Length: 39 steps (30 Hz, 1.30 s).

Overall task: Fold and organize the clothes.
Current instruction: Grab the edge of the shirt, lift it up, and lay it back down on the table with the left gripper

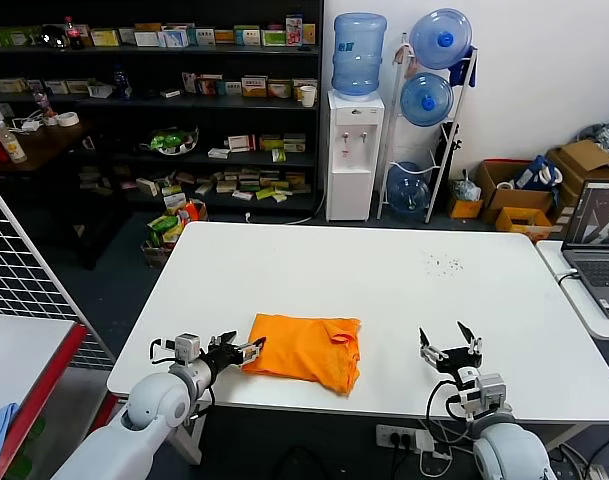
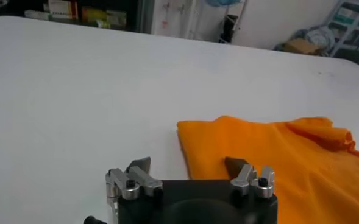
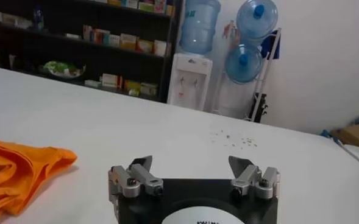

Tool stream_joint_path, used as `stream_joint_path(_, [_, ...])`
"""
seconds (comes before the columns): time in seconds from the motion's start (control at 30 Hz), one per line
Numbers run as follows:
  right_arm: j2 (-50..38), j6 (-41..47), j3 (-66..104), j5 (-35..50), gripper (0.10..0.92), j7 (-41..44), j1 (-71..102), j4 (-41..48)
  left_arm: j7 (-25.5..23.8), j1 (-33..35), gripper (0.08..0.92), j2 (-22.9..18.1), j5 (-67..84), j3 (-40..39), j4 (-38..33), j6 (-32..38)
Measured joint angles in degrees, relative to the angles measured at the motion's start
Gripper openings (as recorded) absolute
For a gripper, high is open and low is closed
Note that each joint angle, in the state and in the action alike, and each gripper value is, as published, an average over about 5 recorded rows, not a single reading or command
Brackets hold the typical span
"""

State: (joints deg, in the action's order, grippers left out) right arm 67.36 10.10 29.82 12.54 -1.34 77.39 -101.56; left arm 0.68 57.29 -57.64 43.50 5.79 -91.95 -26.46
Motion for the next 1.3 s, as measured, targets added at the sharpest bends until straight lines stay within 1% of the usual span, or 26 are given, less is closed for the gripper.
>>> stream_joint_path(0.13, [-0.14,0.02,0.15,0.2,0.823,0.0,-0.01,0.0,-0.73,-0.48,0.693,-0.08,0.44,0.08,0.95,-0.84])
stream_joint_path(0.43, [-0.05,0.19,-0.03,0.26,0.823,0.0,-0.23,-0.16,-2.0,-0.51,0.433,-0.13,2.0,0.34,1.07,-2.61])
stream_joint_path(0.67, [0.16,0.28,-0.1,0.16,0.823,-0.02,-0.07,-0.54,-1.83,-0.02,0.225,-0.37,3.58,0.56,-0.1,-3.48])
stream_joint_path(0.8, [0.36,0.43,-0.41,-0.01,0.823,-0.18,-0.23,-0.78,-1.29,0.32,0.126,-0.28,4.79,1.08,-1.19,-3.53])
stream_joint_path(0.87, [0.46,0.55,-0.67,-0.1,0.823,-0.33,-0.45,-0.88,-0.92,0.53,0.104,-0.02,5.46,1.49,-1.85,-3.54])
stream_joint_path(1.07, [0.8,0.87,-1.66,-0.24,0.823,-0.71,-1.29,-0.94,0.39,1.28,0.102,2.07,6.59,3.32,-3.32,-3.93])
stream_joint_path(1.17, [0.96,0.91,-2.25,-0.32,0.823,-0.8,-1.82,-0.75,0.9,1.59,0.102,3.94,6.46,4.59,-3.39,-4.0])
stream_joint_path(1.3, [1.12,0.91,-3.18,-0.36,0.823,-0.85,-2.61,-0.4,1.32,1.59,0.102,7.41,5.33,6.49,-2.78,-3.87])
